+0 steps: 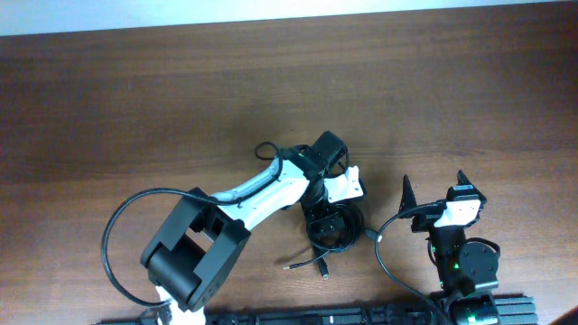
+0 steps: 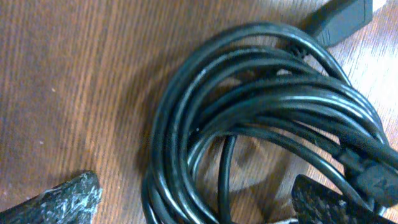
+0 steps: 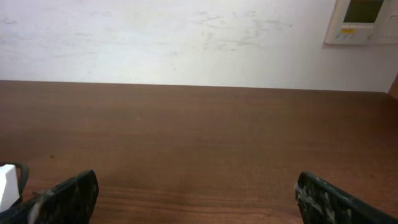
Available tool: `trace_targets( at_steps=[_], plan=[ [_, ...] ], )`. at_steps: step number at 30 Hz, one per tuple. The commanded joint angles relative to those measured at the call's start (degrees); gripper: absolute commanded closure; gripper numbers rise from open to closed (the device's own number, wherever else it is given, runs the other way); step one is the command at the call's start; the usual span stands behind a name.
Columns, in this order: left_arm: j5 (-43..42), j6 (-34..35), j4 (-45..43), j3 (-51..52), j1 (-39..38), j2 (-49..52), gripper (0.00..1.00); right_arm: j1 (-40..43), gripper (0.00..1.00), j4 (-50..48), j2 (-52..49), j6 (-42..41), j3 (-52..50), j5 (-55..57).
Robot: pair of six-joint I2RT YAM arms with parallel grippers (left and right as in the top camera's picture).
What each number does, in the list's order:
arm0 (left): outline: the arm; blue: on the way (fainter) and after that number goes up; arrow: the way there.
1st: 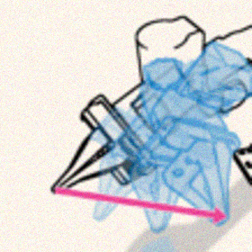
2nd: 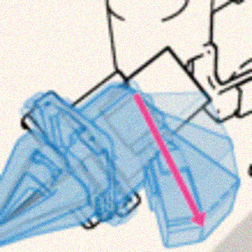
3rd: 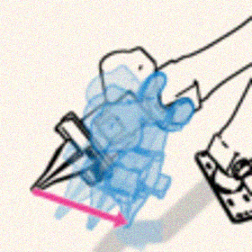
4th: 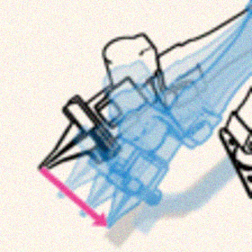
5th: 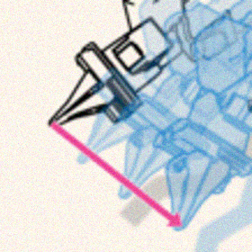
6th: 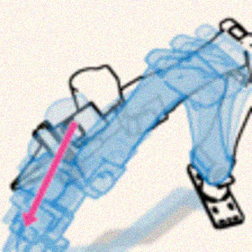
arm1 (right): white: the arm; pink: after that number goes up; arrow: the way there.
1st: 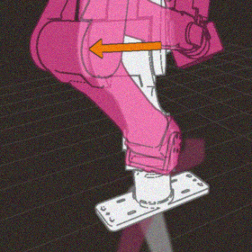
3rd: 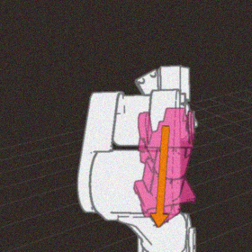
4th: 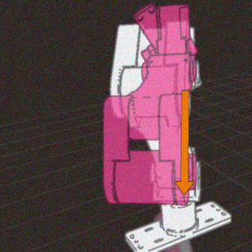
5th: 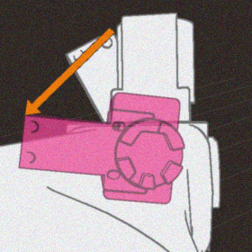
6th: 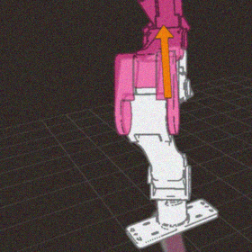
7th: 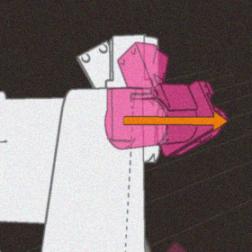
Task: Untangle cables
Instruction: 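Close the left gripper on the black cable coil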
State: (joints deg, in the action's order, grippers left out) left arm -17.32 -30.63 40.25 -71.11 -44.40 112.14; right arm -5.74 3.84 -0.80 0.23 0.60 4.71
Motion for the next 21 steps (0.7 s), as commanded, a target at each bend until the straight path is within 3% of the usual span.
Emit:
trace_targets(
  at_steps=[1,2,4,9,12,14,15,21],
  plan=[
    [0.9,-0.3,0.0,0.8,-0.2,4.2,0.3,-0.2,0.01,0.3,0.3,-0.1,-0.3,1.2],
    [0.9,-0.3,0.1,0.8,-0.2,4.7,0.43,-0.2,0.01,0.3,0.3,-0.1,-0.3,1.2],
    [0.9,-0.3,0.1,0.8,-0.2,5.2,0.51,-0.2,0.01,0.3,0.3,-0.1,-0.3,1.2],
    [6.9,-0.3,-0.4,0.8,-0.9,5.3,0.59,-0.2,0.01,0.3,0.3,-0.1,-0.3,1.2],
    [9.2,-0.3,-1.5,0.8,-1.7,5.3,0.69,-0.2,0.01,0.3,0.3,-0.1,-0.3,1.1],
    [9.7,-0.2,-2.3,0.8,-1.8,5.3,0.83,-0.2,0.01,0.3,0.3,-0.1,-0.3,1.2],
    [9.7,0.6,-2.7,0.8,-1.8,5.3,1.0,-0.2,0.01,0.3,0.3,-0.1,-0.3,1.2],
    [11.9,2.9,-2.3,-0.7,-1.6,4.8,1.0,-0.2,0.01,0.3,0.3,-0.1,-0.3,1.2]
  ],
)
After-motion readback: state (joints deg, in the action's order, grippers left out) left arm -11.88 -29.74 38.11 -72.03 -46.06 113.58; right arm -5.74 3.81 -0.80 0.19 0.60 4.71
